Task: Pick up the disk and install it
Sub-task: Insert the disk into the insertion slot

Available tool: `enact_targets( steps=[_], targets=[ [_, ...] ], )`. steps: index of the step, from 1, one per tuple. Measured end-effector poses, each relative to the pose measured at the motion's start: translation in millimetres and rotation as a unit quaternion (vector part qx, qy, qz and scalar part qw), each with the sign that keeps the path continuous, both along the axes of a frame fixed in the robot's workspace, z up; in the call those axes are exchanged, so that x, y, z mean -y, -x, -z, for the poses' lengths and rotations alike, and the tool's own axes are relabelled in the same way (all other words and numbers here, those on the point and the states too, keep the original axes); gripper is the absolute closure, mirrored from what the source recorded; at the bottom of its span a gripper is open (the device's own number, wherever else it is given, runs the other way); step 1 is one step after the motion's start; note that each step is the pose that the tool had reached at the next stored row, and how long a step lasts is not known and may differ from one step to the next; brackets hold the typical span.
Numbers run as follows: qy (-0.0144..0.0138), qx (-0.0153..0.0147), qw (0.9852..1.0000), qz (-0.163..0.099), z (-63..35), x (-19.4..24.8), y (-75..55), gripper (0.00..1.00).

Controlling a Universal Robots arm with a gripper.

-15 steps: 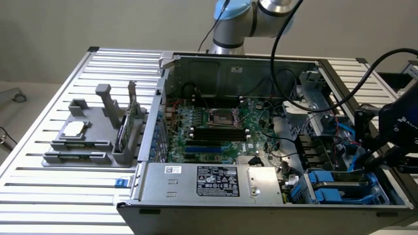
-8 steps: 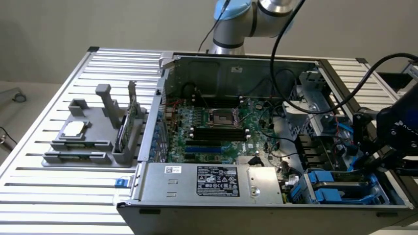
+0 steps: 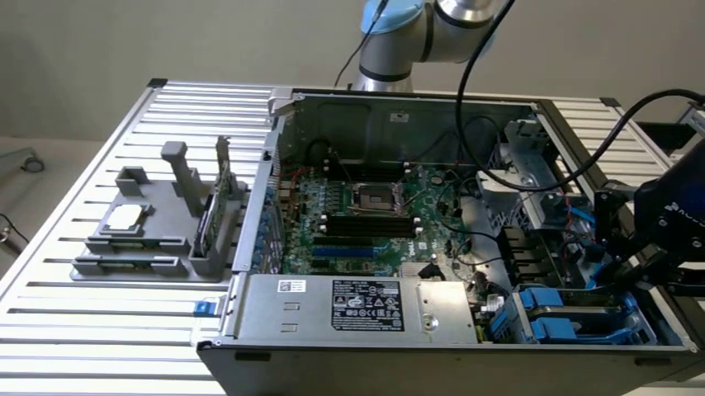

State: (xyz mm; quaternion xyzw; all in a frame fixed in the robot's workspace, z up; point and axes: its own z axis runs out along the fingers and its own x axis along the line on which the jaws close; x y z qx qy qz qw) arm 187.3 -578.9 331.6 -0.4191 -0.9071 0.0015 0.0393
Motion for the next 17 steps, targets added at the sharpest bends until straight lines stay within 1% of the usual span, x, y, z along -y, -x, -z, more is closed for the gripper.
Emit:
enact_targets(
  steps=[1,2,3,6,8,9,11,12,13,16,17],
  targets=[
    [0.0001,-0.0013,1.0000,0.000,-0.3,-0.3,0.0,0.78],
    [-0.0007,-0.0030,1.0000,0.000,-0.2,-0.7,0.3,0.78],
    [-0.0008,-0.0043,1.0000,0.000,-0.5,-1.1,0.2,0.83],
    [-0.0001,-0.0097,1.0000,0.000,-4.1,-1.8,0.2,0.84],
    [-0.0007,-0.0122,0.9999,0.001,-6.7,-1.8,1.0,0.84],
    [-0.0023,-0.0129,0.9999,0.001,-8.0,-1.9,1.7,0.84],
    [-0.0069,-0.0155,0.9999,0.002,-9.6,-1.8,3.6,0.84],
    [-0.0089,-0.0176,0.9998,0.002,-10.0,-1.8,4.5,0.84],
    [-0.0103,-0.0203,0.9997,0.002,-10.4,-1.9,5.1,0.84],
    [-0.0149,-0.0288,0.9995,0.004,-10.8,-1.9,6.2,0.84],
    [-0.0162,-0.0306,0.9994,0.006,-10.9,-1.9,6.5,0.84]
  ],
)
